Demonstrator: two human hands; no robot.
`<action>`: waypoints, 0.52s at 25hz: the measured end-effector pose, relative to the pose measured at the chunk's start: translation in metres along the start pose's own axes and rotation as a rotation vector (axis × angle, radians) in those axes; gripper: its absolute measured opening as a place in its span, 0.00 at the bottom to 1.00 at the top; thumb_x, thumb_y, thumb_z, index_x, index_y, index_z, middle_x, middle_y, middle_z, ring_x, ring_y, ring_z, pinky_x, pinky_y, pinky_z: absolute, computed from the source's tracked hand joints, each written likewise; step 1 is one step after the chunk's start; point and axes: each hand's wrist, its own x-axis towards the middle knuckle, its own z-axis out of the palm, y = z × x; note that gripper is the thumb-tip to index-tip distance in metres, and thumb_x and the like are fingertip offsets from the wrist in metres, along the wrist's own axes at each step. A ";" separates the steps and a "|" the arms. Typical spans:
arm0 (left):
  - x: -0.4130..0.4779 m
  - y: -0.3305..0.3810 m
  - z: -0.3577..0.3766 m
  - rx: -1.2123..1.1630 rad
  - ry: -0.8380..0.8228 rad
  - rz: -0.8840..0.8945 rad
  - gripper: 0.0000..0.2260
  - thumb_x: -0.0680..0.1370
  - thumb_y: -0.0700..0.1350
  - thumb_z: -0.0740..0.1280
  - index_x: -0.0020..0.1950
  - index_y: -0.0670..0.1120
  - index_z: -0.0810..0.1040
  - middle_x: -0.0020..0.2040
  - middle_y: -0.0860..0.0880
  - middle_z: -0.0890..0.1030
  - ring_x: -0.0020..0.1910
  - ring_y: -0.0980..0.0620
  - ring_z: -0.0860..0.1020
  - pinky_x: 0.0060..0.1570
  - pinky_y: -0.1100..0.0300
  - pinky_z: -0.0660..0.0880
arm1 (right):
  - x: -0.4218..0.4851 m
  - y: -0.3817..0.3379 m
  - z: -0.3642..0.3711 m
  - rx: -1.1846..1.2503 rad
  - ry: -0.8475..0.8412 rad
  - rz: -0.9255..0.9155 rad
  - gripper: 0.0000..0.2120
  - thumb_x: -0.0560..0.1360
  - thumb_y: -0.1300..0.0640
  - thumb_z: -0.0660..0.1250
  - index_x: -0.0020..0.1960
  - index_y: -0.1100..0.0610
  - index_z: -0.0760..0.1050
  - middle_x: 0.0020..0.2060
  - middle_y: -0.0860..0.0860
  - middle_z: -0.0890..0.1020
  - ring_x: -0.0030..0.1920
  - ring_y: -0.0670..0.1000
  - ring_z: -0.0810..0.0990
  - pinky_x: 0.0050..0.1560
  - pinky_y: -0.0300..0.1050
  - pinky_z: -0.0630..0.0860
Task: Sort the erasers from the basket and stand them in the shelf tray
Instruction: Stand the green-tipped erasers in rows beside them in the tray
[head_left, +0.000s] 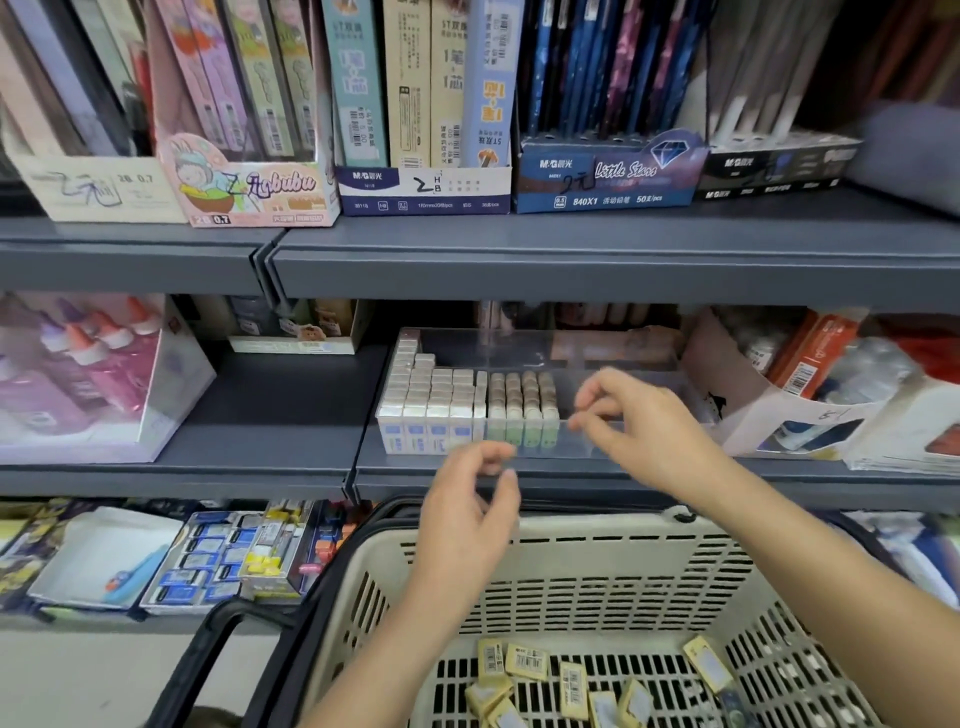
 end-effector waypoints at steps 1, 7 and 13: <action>-0.011 -0.001 0.002 0.036 -0.079 0.012 0.12 0.76 0.46 0.64 0.51 0.64 0.71 0.50 0.58 0.77 0.39 0.63 0.75 0.38 0.71 0.72 | -0.020 -0.001 0.002 0.050 -0.012 -0.017 0.05 0.74 0.55 0.65 0.43 0.47 0.69 0.37 0.43 0.84 0.31 0.33 0.75 0.36 0.25 0.67; -0.076 -0.013 0.005 0.405 -0.669 -0.209 0.17 0.76 0.54 0.64 0.64 0.55 0.71 0.61 0.58 0.74 0.59 0.61 0.72 0.62 0.60 0.70 | -0.128 0.034 0.058 0.039 -0.442 0.039 0.02 0.75 0.52 0.65 0.47 0.46 0.74 0.40 0.38 0.79 0.42 0.36 0.78 0.48 0.32 0.76; -0.119 -0.013 -0.040 0.448 -0.596 -0.300 0.15 0.75 0.52 0.67 0.61 0.52 0.74 0.53 0.60 0.74 0.53 0.61 0.73 0.52 0.66 0.69 | -0.183 0.036 0.148 -0.069 -0.827 -0.136 0.09 0.76 0.52 0.63 0.53 0.53 0.77 0.48 0.48 0.82 0.45 0.47 0.78 0.45 0.40 0.73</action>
